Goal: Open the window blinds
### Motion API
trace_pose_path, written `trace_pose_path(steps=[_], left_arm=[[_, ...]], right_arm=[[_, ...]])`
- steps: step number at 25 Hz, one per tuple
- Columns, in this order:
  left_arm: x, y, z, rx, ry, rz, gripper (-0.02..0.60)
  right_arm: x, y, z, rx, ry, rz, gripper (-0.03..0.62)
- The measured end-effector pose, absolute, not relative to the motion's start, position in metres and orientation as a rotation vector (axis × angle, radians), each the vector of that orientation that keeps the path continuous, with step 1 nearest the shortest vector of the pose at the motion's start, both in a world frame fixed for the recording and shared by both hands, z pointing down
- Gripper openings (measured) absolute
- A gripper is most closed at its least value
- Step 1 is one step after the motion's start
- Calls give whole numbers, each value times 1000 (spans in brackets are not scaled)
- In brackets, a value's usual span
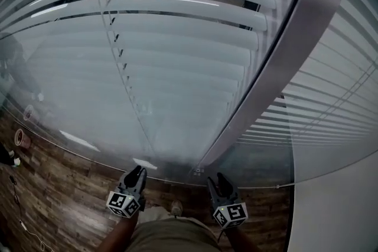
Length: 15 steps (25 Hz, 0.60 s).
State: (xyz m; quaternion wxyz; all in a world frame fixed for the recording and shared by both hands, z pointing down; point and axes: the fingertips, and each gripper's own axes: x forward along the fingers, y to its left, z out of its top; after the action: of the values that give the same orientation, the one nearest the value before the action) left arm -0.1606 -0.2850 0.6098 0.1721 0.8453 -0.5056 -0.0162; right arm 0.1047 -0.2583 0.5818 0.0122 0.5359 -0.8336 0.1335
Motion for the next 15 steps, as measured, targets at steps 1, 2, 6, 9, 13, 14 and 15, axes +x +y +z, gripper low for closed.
trace_pose_path(steps=[1, 2, 6, 9, 13, 14, 15], left_arm=[[-164, -284, 609, 2398, -1439, -47, 94], [-167, -283, 608, 2397, -1444, -49, 94], [-181, -278, 607, 2391, -1454, -55, 94], [-190, -274, 608, 2387, -1451, -58, 94], [-203, -265, 611, 2367, -1435, -57, 94], [-206, -263, 610, 2366, -1428, -58, 94], [-210, -264, 606, 2370, -1422, -63, 94]], right_arm=[[105, -258, 582, 1676, -2596, 418, 167], [104, -258, 582, 1680, -2593, 421, 167], [96, -255, 580, 1690, -2589, 430, 167], [87, -254, 577, 1696, -2588, 416, 167], [74, -249, 573, 1687, -2555, 402, 167], [70, -247, 573, 1678, -2533, 389, 167], [65, -248, 573, 1668, -2509, 365, 167]])
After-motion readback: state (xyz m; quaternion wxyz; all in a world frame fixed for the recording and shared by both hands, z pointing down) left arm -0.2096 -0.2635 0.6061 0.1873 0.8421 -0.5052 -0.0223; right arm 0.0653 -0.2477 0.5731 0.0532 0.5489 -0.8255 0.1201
